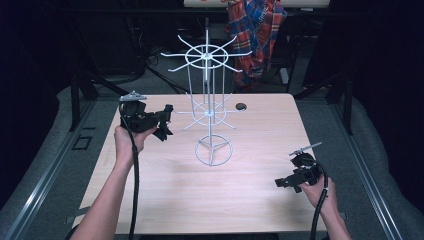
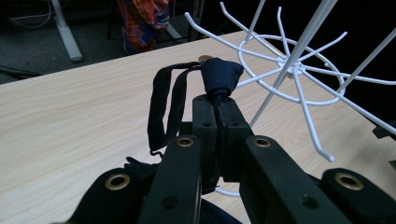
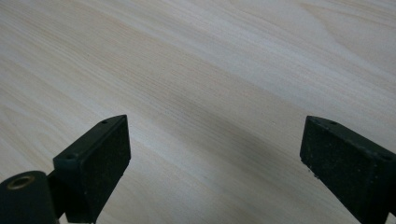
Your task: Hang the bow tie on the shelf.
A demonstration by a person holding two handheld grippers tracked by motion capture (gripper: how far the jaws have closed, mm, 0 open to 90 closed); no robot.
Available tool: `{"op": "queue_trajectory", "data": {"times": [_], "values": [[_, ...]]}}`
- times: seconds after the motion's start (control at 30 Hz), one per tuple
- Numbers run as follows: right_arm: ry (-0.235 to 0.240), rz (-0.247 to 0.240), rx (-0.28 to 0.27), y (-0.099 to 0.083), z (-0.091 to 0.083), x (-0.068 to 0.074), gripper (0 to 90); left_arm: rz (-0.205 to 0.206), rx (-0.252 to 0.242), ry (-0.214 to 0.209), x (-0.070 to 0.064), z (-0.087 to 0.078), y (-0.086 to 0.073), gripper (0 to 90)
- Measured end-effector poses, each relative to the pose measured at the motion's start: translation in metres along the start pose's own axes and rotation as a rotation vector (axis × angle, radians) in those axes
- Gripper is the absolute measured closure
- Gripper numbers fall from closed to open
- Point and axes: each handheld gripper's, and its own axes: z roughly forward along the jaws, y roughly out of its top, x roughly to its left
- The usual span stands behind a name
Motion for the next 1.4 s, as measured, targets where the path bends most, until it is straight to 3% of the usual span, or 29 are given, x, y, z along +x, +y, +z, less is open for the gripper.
{"op": "queue_trajectory", "data": {"times": [1.4], "values": [[0.006,0.000,-0.007,0.000,0.000,0.001,7.3,0.045,0.017,-0.062,-0.018,0.028,0.000,87.8]]}}
